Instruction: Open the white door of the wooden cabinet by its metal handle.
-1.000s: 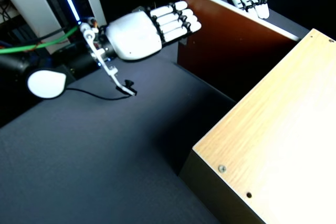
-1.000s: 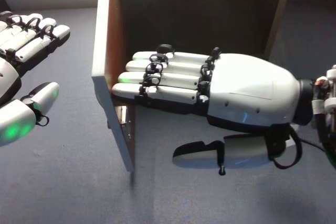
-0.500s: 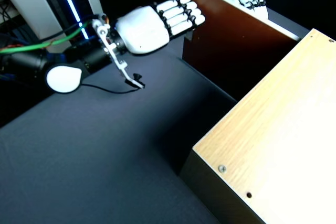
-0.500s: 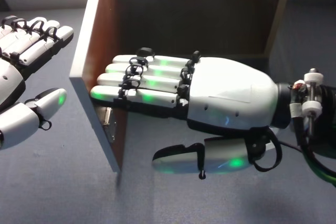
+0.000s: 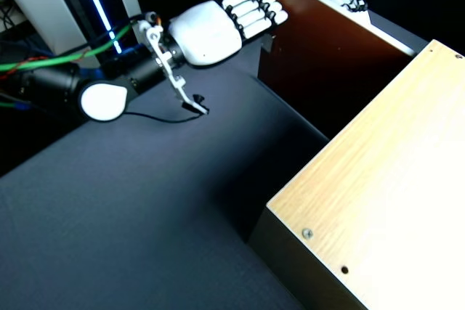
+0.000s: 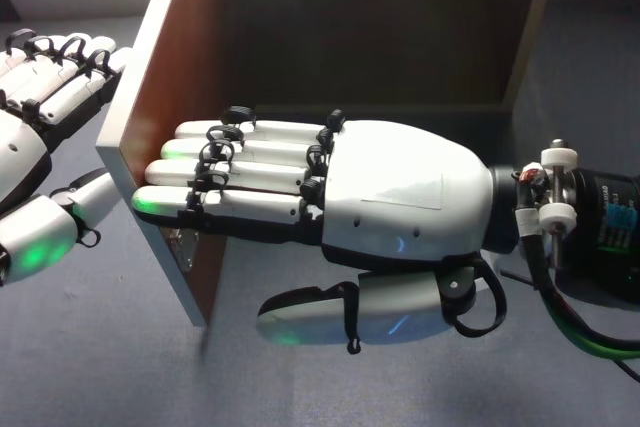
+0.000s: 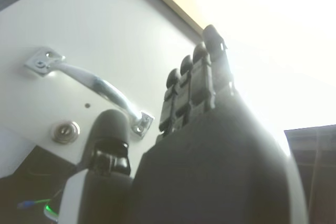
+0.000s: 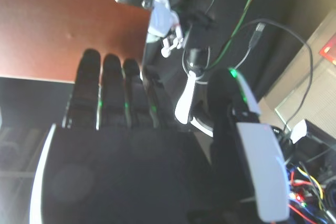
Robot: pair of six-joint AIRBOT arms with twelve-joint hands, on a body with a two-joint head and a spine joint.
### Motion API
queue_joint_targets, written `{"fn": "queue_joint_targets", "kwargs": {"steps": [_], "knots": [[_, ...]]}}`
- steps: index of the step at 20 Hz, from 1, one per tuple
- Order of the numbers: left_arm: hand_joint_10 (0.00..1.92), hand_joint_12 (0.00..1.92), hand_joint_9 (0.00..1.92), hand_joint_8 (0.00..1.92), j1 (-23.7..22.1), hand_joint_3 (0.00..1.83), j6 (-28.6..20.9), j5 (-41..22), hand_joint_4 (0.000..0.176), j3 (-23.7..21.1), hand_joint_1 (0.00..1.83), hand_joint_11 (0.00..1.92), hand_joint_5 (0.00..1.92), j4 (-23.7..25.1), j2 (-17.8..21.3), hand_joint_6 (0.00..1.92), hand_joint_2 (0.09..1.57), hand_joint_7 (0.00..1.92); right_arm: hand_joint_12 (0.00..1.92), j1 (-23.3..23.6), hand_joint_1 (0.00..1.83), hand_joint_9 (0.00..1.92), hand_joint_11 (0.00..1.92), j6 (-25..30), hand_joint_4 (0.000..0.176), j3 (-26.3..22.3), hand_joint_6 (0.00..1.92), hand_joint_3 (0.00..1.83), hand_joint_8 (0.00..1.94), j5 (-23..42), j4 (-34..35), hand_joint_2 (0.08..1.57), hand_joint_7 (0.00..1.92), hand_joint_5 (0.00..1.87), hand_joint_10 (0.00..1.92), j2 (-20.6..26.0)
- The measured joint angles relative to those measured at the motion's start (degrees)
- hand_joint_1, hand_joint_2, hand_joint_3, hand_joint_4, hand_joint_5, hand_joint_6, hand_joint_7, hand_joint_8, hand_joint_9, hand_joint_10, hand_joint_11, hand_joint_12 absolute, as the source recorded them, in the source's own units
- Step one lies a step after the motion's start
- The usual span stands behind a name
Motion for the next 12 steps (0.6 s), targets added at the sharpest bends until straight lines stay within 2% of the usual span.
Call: {"fn": "queue_joint_targets", "kwargs": {"steps": [2,4,5,6,7,8,9,10,11,12], "knots": [[0.01,0.33,0.06,0.01,0.0,0.04,-0.1,-0.1,0.0,0.0,0.25,0.0,0.05,0.0,0.0,0.0,1.56,0.06,0.0,0.0,0.26,0.0,0.0,0.0,0.0,0.0,0.0,0.0,0.0,0.0,0.0,1.4,0.0,0.0,0.0,0.0],[0.01,0.49,0.08,0.01,0.0,0.03,-0.1,0.0,0.0,0.0,0.19,0.0,0.07,0.0,0.0,0.01,1.57,0.08,0.0,0.0,0.15,0.0,0.0,0.0,0.0,0.1,0.0,0.0,0.0,-0.2,0.2,1.41,0.0,0.0,0.0,0.0],[0.01,0.53,0.08,0.0,0.0,0.04,-0.2,0.0,0.0,0.0,0.23,0.0,0.08,0.0,0.0,0.01,1.56,0.08,0.0,0.0,0.27,0.0,0.0,0.0,0.0,0.1,0.0,0.0,0.0,-0.3,0.7,1.41,0.0,0.0,0.0,0.0],[0.01,0.41,0.04,0.01,0.0,0.04,-0.2,0.0,0.0,0.0,0.28,0.0,0.07,0.0,0.0,0.0,1.56,0.05,0.0,0.0,0.23,0.0,0.0,0.0,0.0,0.1,0.0,0.01,0.0,-0.4,1.2,1.44,0.0,0.0,0.0,0.0],[0.01,0.38,0.04,0.0,0.0,0.06,-0.2,0.0,0.0,0.0,0.38,0.0,0.07,0.0,0.0,0.0,1.55,0.05,0.0,0.0,0.23,0.0,0.0,0.0,0.0,0.1,0.0,0.01,0.0,-0.4,1.8,1.45,0.0,0.0,0.0,0.1],[0.02,0.47,0.08,0.01,0.0,0.05,-0.3,0.0,0.0,0.0,0.44,0.0,0.1,0.0,0.0,0.01,1.55,0.09,0.0,0.0,0.13,0.0,0.0,0.0,0.0,0.1,0.0,0.01,0.0,-0.5,2.2,1.46,0.0,0.0,0.0,0.4],[0.01,0.51,0.1,0.01,0.0,0.11,-0.3,0.0,0.0,0.0,0.25,0.0,0.11,0.0,0.0,0.01,1.57,0.11,0.0,0.0,0.06,0.0,0.0,0.0,0.0,0.1,0.0,0.01,0.0,-0.6,2.4,1.46,0.0,0.0,0.0,1.0],[0.12,1.15,0.36,0.04,0.2,0.17,-0.3,-0.2,0.0,0.0,0.05,0.0,0.24,-0.2,0.0,0.03,1.57,0.36,0.0,0.0,0.06,0.0,0.0,0.0,0.0,0.1,0.0,0.01,0.0,-0.7,3.1,1.47,0.0,0.0,0.0,1.7],[0.12,1.15,0.36,0.04,0.3,0.17,-0.3,-0.3,0.0,0.0,0.05,0.0,0.24,-0.2,0.0,0.03,1.57,0.36,0.0,0.0,0.06,0.0,0.0,0.0,0.0,0.1,0.0,0.01,0.0,-0.6,3.8,1.47,0.0,0.0,0.0,2.2],[0.02,0.12,0.16,0.0,0.5,0.0,-0.4,-0.3,0.045,0.0,0.0,0.09,0.05,-0.4,0.0,0.01,1.17,0.16,0.0,0.0,0.1,0.0,0.0,0.0,0.0,0.1,0.0,0.0,0.0,-0.4,4.9,1.47,0.0,0.0,0.0,3.0]]}}
